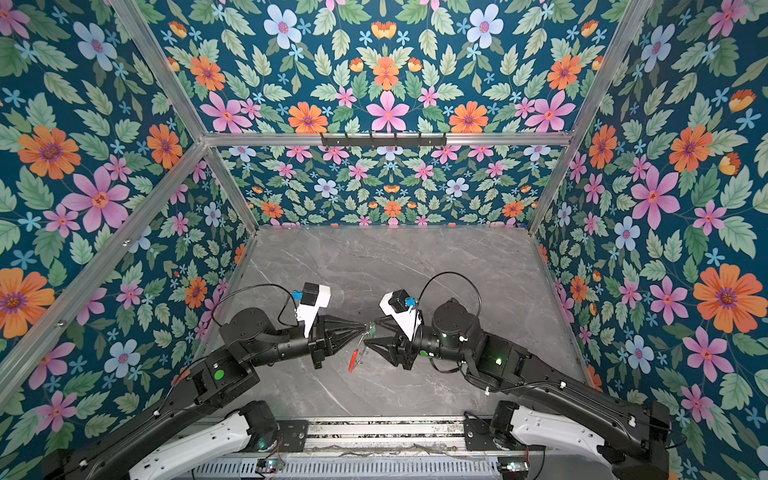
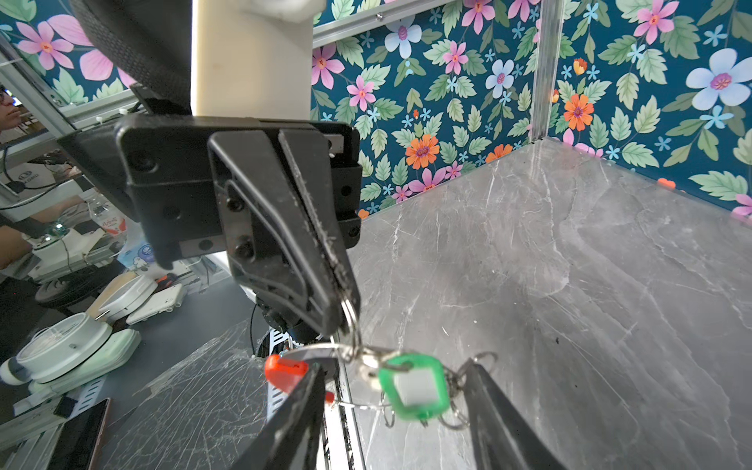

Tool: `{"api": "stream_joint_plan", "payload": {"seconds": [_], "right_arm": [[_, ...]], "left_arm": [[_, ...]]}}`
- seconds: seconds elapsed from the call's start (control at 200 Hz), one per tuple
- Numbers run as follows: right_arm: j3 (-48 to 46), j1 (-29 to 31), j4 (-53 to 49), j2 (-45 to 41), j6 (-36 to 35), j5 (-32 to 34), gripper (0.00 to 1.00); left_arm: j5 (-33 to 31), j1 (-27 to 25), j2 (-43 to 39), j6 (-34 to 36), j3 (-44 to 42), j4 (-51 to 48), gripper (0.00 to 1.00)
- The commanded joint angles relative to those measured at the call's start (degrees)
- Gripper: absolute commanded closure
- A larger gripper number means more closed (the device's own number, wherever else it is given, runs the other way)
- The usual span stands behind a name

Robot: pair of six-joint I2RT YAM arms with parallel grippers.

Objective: Remove the keys from the keyring

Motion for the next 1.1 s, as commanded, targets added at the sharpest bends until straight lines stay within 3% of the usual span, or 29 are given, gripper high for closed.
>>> {"api": "stream_joint_plan", "payload": {"seconds": [0.0,0.43,0.77,1.095], "right_arm": [[0.65,0.09,1.43,0.37,-0.42,2.14,0.44],[1.68,0.08,-0.52,1.26,-1.39,1.96,0.63],[1.49,0.08,-1.35,0.90,-1.38,2.05,0.69],[1.43,0.15,-1.80,0.77,-1.39,0.65,1.00]], "left_arm": [[1.23,0.04,0.15,-0.62,0.05,3.27,1.00],[0.86,0.02,-0.47,-0.45,-0.38,3.22,1.00],[0.56,0.02,-1.11,-0.18,-0.17,2.63,1.00],[-1.65,-0.01,-2.55,-1.01,-1.40,4.66,1.00]]}}
